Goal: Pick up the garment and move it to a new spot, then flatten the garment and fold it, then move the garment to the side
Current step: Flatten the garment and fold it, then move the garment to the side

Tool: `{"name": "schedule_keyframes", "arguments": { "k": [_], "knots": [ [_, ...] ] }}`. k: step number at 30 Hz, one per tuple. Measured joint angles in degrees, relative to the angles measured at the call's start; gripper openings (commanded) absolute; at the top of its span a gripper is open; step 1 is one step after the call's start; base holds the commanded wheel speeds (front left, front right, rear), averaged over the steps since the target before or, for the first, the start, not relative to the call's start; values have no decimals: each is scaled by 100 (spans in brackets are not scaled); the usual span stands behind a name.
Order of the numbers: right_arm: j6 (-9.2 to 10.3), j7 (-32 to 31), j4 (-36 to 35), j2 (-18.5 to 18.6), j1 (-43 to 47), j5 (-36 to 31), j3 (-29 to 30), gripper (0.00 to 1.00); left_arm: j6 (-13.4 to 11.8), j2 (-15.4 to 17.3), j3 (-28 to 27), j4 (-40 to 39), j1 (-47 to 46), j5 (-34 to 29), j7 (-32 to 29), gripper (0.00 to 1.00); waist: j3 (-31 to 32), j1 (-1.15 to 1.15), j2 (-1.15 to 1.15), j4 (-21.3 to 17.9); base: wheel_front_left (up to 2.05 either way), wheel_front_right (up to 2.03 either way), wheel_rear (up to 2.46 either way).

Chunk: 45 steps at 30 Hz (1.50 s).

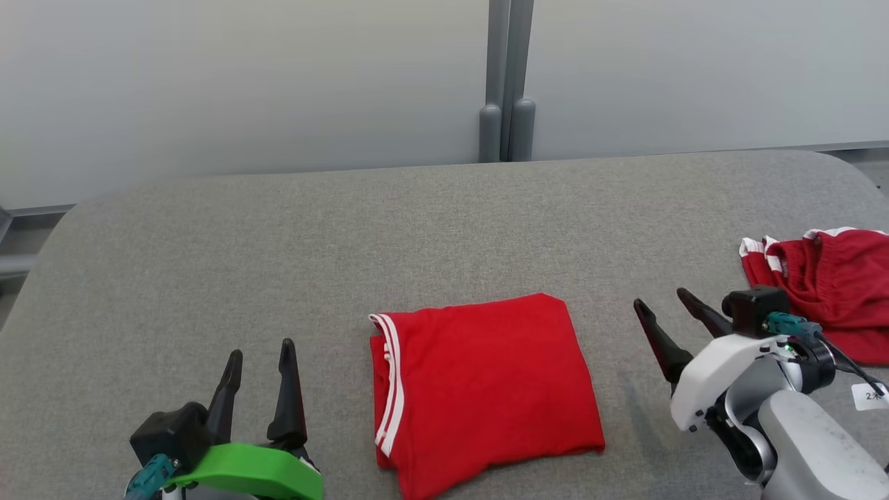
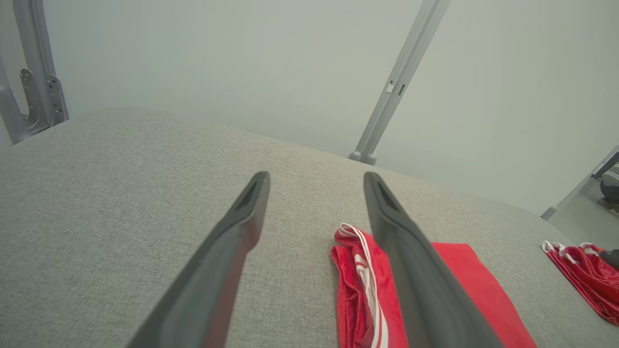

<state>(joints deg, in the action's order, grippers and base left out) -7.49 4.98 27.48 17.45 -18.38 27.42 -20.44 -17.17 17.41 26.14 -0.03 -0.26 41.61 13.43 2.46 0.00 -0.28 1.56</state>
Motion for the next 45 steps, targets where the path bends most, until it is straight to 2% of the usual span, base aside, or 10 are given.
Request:
{"name": "schedule_keyframes", "arguments": {
  "k": [7,14,21,33,34,35,36,39,40,45],
  "knots": [
    [0,-827,-508,27,428,25,488,100,31,-21,30,42,-2,7,10,100,-7,0,0,36,0,0,0],
    [0,-1556,-537,-99,571,366,688,100,53,-21,65,63,-15,5,18,100,-51,0,0,289,0,0,0],
    [0,-1903,-48,-167,525,783,690,100,54,-14,96,75,-43,-3,-4,100,-125,0,0,655,0,0,0],
    [0,-2105,795,-214,175,1688,438,100,53,20,122,67,-77,-33,-25,100,-306,0,0,1245,0,0,0],
    [0,-2105,802,-209,147,1769,388,97,53,20,123,65,-77,-34,-25,100,-321,0,0,1271,0,0,0],
    [0,-2104,812,-201,119,1827,339,62,51,20,121,63,-78,-34,-25,100,-338,0,0,1290,0,0,0],
    [0,-2104,820,-183,88,1868,281,45,48,22,116,62,-78,-34,-24,100,-354,0,0,1301,0,0,0],
    [0,-2105,826,-116,15,1981,68,6,41,24,102,60,-78,-34,-19,100,-376,0,0,1281,0,0,0],
    [0,-2103,827,-100,-14,1998,-21,0,34,25,102,59,-78,-34,-18,100,-379,0,0,1261,0,0,0],
    [0,-1789,910,-1,-259,2024,-309,0,32,22,110,49,-98,-42,-1,100,-403,0,0,1075,0,0,0]
  ]
}}
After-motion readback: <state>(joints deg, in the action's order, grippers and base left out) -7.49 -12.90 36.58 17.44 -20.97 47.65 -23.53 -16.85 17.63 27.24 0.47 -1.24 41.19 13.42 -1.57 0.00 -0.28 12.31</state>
